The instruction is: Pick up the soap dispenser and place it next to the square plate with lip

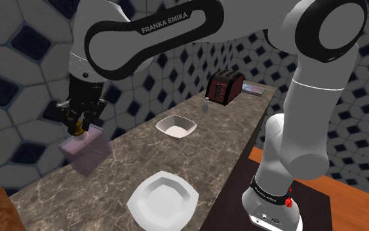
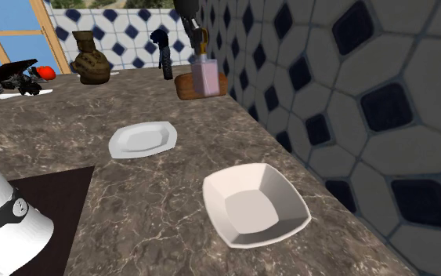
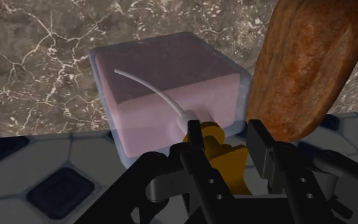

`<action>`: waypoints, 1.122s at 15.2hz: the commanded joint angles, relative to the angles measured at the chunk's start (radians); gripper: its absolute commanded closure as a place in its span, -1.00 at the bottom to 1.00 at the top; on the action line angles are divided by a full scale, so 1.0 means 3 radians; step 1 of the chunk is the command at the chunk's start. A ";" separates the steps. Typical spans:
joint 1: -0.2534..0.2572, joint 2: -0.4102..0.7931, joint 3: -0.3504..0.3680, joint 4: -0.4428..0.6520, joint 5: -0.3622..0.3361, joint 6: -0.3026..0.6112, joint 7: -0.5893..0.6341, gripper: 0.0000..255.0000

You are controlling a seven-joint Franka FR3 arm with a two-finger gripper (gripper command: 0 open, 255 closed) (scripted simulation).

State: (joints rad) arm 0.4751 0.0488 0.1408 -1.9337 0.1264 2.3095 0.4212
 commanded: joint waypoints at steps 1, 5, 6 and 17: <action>0.0002 0.0024 0.0002 -0.0061 0.0003 0.0088 -0.0009 1.00; 0.0005 0.0078 0.0005 -0.0178 0.0012 0.0258 -0.0028 1.00; 0.0006 0.0093 0.0006 -0.0205 0.0015 0.0300 -0.0033 1.00; 0.0015 0.0303 0.0014 -0.0457 0.0038 0.0760 -0.0086 1.00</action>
State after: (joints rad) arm 0.4796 0.1334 0.1450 -2.0665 0.1371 2.5257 0.3975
